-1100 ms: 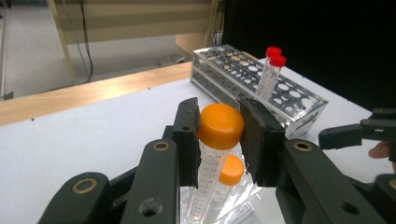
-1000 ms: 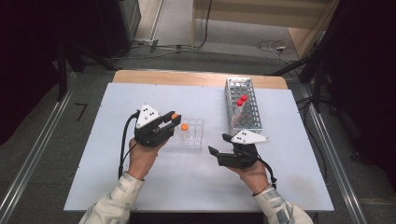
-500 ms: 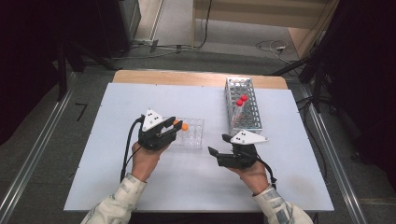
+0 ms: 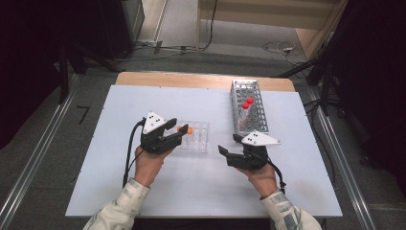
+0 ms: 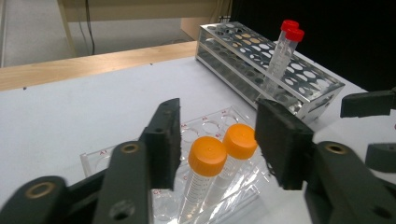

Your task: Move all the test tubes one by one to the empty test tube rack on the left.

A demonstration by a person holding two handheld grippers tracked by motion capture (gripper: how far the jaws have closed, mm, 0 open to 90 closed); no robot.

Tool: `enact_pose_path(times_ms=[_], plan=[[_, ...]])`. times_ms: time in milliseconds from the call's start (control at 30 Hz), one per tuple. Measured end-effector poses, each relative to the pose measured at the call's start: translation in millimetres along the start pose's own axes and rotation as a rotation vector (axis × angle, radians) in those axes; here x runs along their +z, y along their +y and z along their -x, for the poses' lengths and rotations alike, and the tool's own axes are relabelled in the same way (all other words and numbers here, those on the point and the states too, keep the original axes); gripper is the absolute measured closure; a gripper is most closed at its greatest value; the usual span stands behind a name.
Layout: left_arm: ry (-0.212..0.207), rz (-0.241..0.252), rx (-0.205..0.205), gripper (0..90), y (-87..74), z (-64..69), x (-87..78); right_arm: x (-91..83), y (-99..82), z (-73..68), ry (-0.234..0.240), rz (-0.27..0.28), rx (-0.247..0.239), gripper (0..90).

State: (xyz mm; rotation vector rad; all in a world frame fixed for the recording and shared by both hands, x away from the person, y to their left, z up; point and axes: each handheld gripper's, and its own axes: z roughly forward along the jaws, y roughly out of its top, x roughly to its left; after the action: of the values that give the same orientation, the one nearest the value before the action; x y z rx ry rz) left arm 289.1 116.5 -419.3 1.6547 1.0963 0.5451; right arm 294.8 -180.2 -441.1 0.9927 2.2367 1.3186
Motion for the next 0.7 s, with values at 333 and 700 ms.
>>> enact_pose_path(times_ms=[333, 700], plan=[[0.028, 0.005, -0.014, 32.8, 0.9, 1.2, 0.0, 4.9, 6.4, 19.8, -0.196, 0.054, 0.035, 34.6], [0.021, 0.01, -0.015, 32.8, 1.1, 2.5, 0.9, 20.8, 19.9, 52.2, -0.306, 0.058, 0.103, 45.7]])
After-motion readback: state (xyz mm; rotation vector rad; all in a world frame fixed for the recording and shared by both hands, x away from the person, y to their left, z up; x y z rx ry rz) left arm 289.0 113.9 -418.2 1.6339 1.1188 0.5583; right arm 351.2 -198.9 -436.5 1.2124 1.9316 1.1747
